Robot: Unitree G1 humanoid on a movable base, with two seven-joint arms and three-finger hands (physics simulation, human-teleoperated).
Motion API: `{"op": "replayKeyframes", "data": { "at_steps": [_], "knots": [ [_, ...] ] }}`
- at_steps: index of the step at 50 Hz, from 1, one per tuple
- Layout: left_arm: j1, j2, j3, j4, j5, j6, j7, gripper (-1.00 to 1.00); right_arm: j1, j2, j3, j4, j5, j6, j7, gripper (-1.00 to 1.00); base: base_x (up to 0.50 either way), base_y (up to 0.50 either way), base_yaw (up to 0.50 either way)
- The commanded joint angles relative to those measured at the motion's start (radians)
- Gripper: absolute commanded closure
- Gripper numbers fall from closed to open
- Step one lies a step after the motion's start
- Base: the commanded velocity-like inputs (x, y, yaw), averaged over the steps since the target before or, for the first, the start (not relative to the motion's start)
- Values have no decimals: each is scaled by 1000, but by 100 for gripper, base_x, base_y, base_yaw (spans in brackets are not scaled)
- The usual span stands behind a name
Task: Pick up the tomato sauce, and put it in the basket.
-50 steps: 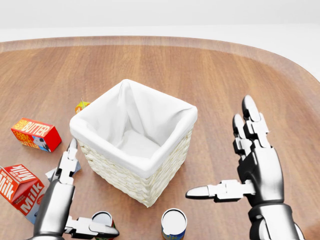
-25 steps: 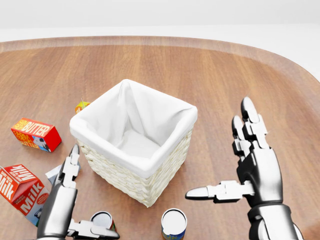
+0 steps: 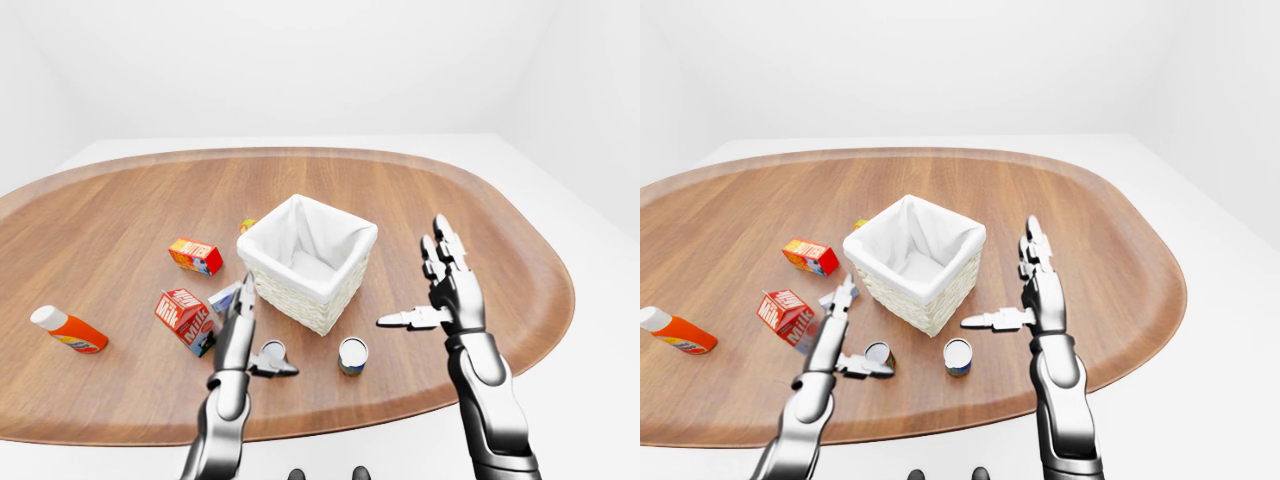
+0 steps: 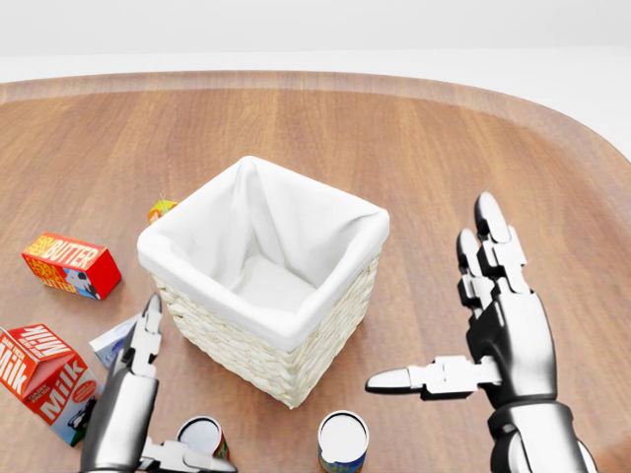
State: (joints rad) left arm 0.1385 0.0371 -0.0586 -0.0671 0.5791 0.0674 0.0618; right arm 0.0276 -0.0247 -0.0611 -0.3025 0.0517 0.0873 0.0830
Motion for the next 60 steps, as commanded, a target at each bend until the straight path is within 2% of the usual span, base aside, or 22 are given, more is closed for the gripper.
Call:
{"op": "replayKeyframes", "data": {
  "at_steps": [1, 8, 11, 14, 23, 27, 29, 32, 37, 39, 42, 50, 55, 59, 60],
  "knots": [
    [-3, -1, -5, 35, 7, -17, 15, -100, 2, 1, 2, 5, -2, 0, 0, -100, 0, 0, 0],
    [-9, 0, -7, 65, 9, -31, 27, -100, 1, 0, 2, 10, -2, 0, 1, -100, 0, 0, 0],
    [-3, -1, -10, 52, 14, -24, 23, -100, 1, 0, 2, 12, -2, 0, 1, -100, 0, 0, 0],
    [-5, -1, -12, 68, 15, -35, 31, -100, 0, 0, 1, 12, -2, 0, 0, -100, 0, 0, 0],
    [2, -1, -13, 56, 18, -27, 27, -100, 2, 1, 3, 14, -5, 0, -1, -100, 0, 0, 0],
    [-9, 1, -13, 98, 15, -50, 45, -100, -1, 1, 3, 18, -5, 0, -1, -100, 0, 0, 0],
    [-7, 1, -12, 90, 15, -44, 40, -100, 0, 1, 3, 21, -6, 0, -1, -100, 0, 0, 0],
    [-12, 1, -12, 117, 14, -60, 53, -100, 4, 1, 4, 10, -6, 0, -1, -100, 0, 0, 0],
    [-8, 1, -10, 95, 14, -46, 41, -100, 2, 1, 3, 15, -6, 0, -1, -100, 0, 0, 0],
    [-12, 2, -7, 109, 12, -54, 48, -100, 3, 1, 3, 10, -6, 0, -2, -100, 0, 0, 0],
    [-18, 3, -3, 112, 9, -52, 45, -100, 2, 1, 3, 13, -7, 0, -2, -100, 0, 0, 0],
    [-28, 4, -1, 143, 8, -64, 53, -100, -1, 0, 2, 20, -7, 0, -2, -100, 0, 0, 0],
    [-24, 3, -2, 137, 11, -59, 51, -100, -2, 0, 1, 21, -7, 0, -2, -100, 0, 0, 0],
    [-31, 4, -3, 164, 11, -72, 62, -100, -3, -1, -1, 18, -5, 0, -2, -100, 0, 0, 0],
    [-36, 5, -2, 186, 10, -84, 71, -100, -5, -1, -2, 21, -5, 0, -2, -100, 0, 0, 0]
  ]
}}
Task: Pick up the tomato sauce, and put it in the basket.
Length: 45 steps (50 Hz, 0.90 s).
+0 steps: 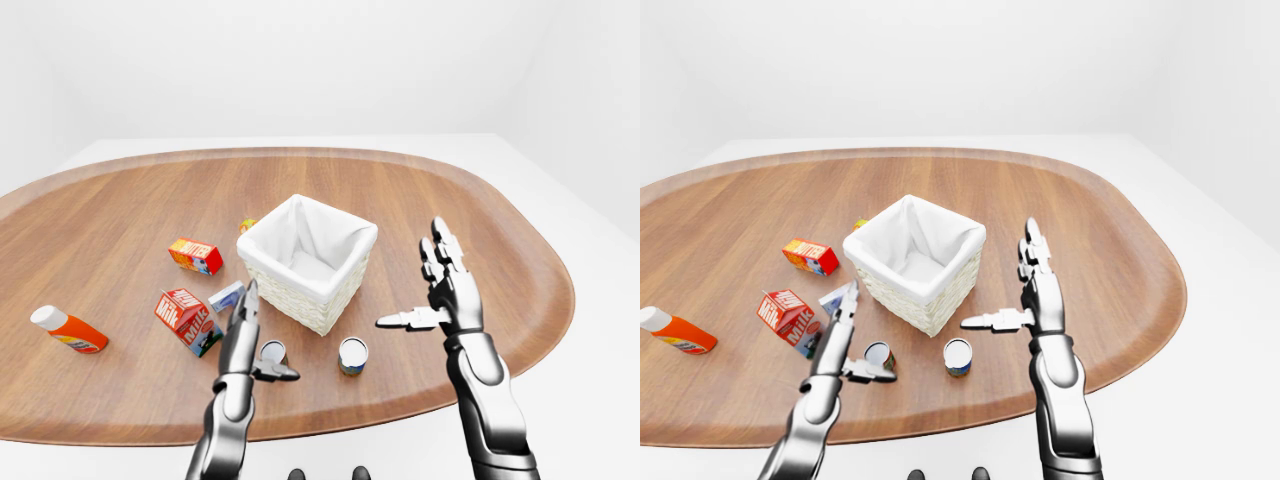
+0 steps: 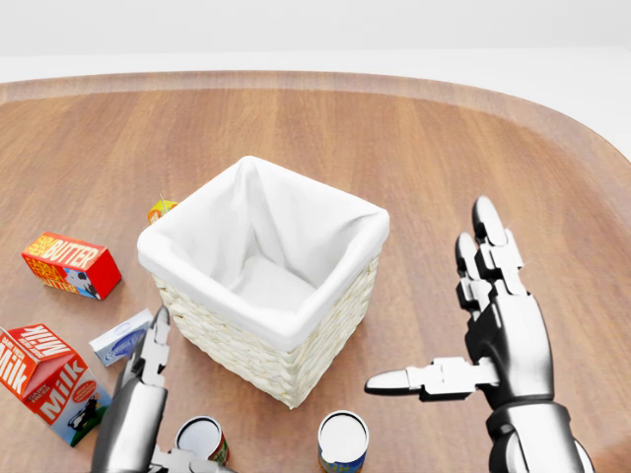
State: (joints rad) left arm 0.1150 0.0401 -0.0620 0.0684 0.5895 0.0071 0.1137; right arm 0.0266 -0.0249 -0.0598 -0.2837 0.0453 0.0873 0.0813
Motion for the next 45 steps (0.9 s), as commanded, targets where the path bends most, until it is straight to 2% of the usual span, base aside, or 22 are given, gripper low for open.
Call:
{"op": "replayKeyframes", "data": {
  "at_steps": [1, 9, 10, 12, 13, 16, 20, 21, 22, 29, 45],
  "knots": [
    [-14, 3, 2, 52, -1, -24, 19, -100, -3, -1, -3, 2, 2, 0, 0, -100, 0, 0, 0],
    [-9, 2, 2, 42, 2, -21, 16, -100, 1, 0, 1, 7, -1, 0, 0, -100, 0, 0, 0],
    [-12, 2, 2, 57, 2, -30, 23, -100, 2, 1, 2, 4, -1, 0, 0, -100, 0, 0, 0],
    [-4, 1, 1, 33, 5, -17, 14, -100, 1, 0, 1, 5, -1, 0, 0, -100, 0, 0, 0],
    [-9, 2, 0, 58, 4, -33, 26, -100, 1, 1, 1, 6, -1, 0, 0, -100, 0, 0, 0],
    [0, 0, -1, 27, 6, -13, 11, -100, 1, 1, 2, 9, -2, 0, 0, -100, 0, 0, 0],
    [-2, 1, -1, 32, 7, -14, 13, -100, 4, 1, 3, 4, -2, 0, 0, -100, 0, 0, 0],
    [-4, 1, -1, 41, 6, -21, 17, -100, 2, 1, 3, 8, -2, 0, 0, -100, 0, 0, 0],
    [-9, 2, -1, 67, 5, -37, 29, -100, 0, 1, 2, 14, -1, 0, 0, -100, 0, 0, 0],
    [-23, 5, 4, 108, 2, -55, 42, -100, 2, 1, 3, 4, -2, 0, 0, -100, 0, 0, 0],
    [-19, 4, 5, 101, 4, -45, 36, -100, 2, 1, 2, 12, -2, 0, 1, -100, 0, 0, 0]
  ]
}}
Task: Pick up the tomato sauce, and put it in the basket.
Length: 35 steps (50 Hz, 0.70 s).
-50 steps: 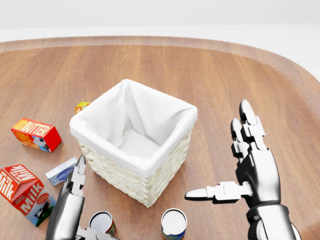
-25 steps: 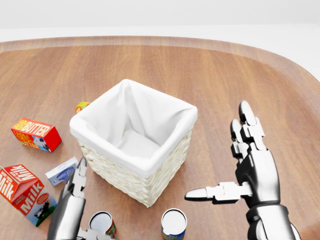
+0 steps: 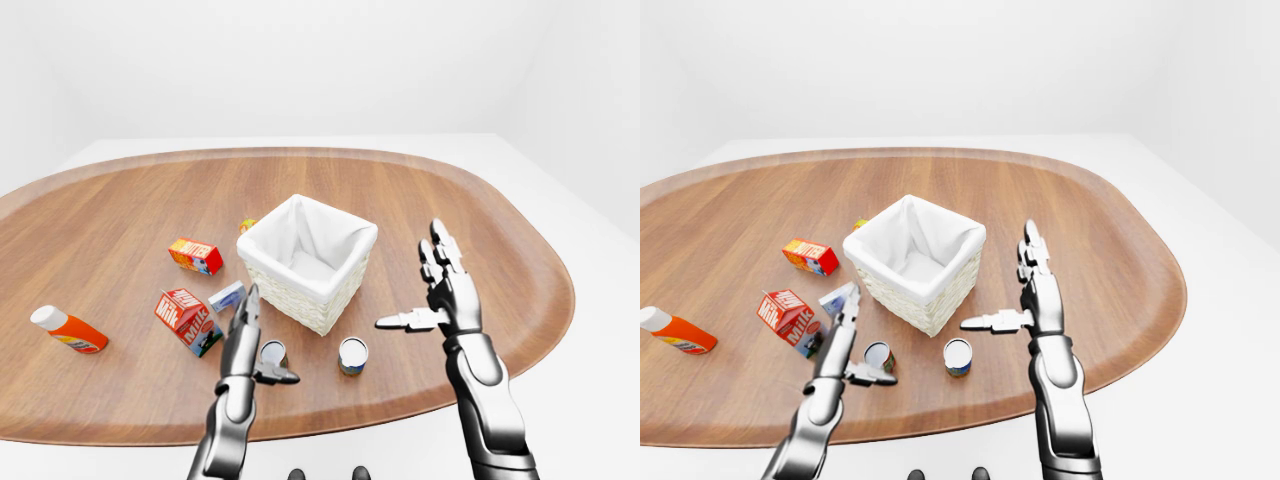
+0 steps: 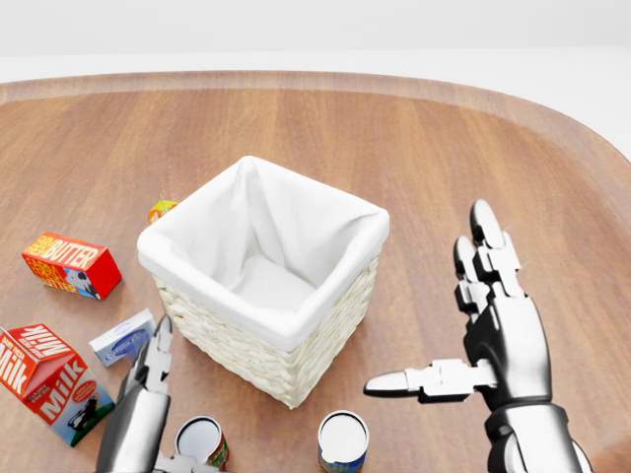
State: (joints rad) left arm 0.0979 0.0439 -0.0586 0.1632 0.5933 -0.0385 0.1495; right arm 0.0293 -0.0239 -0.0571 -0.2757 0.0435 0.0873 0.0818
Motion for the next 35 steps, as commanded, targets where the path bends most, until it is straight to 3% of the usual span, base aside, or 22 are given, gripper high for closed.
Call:
{"op": "replayKeyframes", "data": {
  "at_steps": [1, 3, 5, 6, 19, 35],
  "knots": [
    [-2, 0, 2, -1, -1, 8, -6, -100, 0, 0, 0, 2, 0, 0, 0, -100, 0, 0, 0],
    [-9, 2, 4, 26, -4, -6, 5, -100, 1, 1, 1, 4, -1, 0, 0, -100, 0, 0, 0],
    [-11, 2, 5, 34, -5, -10, 7, -100, 0, 0, 2, 0, -2, 0, 0, -100, 0, 0, 0],
    [-8, 2, 5, 19, -4, 0, 0, -100, -1, 0, 2, -2, -1, 0, -1, -100, 0, 0, 0],
    [-46, 10, 14, 129, -11, -49, 36, -100, -3, -1, -2, 2, 0, 0, -1, -100, 0, 0, 0],
    [-71, 16, 22, 207, -12, -49, 64, -100, -3, -1, -2, 9, -2, 0, 0, -100, 0, 0, 0]
  ]
}}
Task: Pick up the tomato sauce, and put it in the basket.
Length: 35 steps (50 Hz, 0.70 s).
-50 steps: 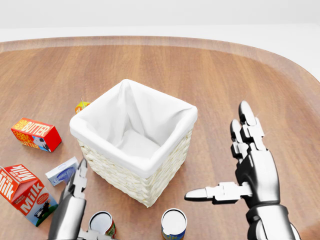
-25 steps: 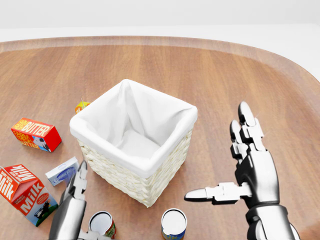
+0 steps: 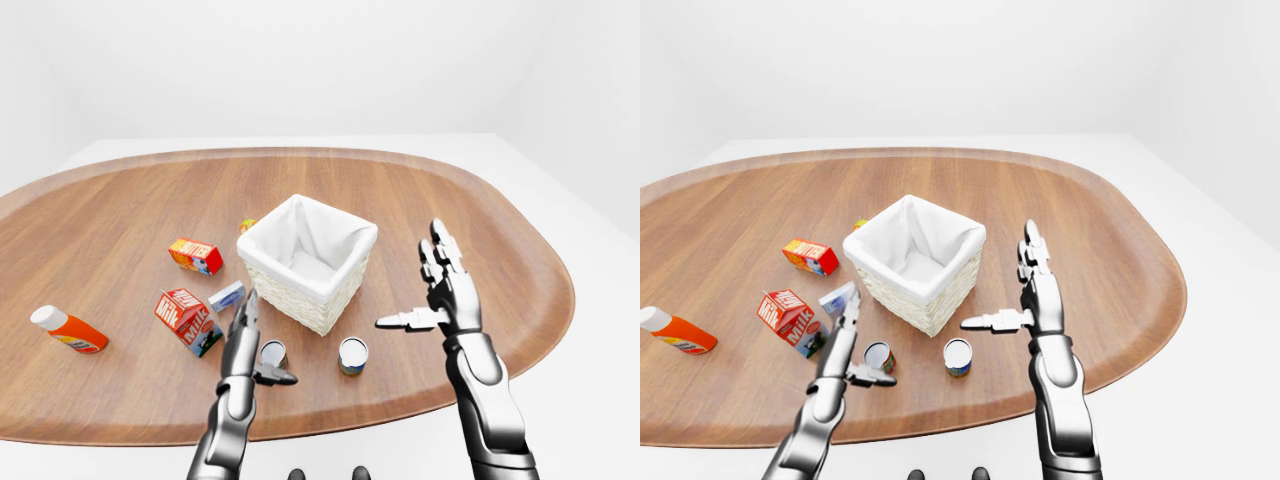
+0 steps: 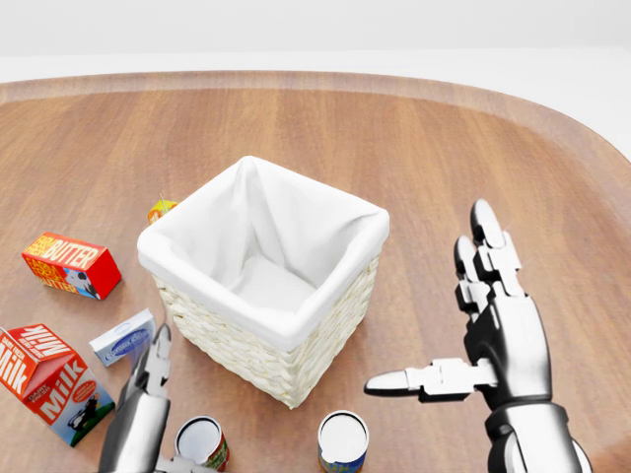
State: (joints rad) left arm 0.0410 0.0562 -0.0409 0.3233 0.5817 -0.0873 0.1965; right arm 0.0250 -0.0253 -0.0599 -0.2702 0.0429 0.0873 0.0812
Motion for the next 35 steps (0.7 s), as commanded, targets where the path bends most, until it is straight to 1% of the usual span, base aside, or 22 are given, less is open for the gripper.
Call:
{"op": "replayKeyframes", "data": {
  "at_steps": [1, 35],
  "knots": [
    [-14, 4, 4, 47, 0, 0, 17, -100, 1, 0, 1, 2, -1, 0, 0, -100, 0, 0, 0],
    [-34, 9, 10, 108, -5, 0, 32, -100, 4, 1, 4, 9, -3, 0, 0, -100, 0, 0, 0]
  ]
}}
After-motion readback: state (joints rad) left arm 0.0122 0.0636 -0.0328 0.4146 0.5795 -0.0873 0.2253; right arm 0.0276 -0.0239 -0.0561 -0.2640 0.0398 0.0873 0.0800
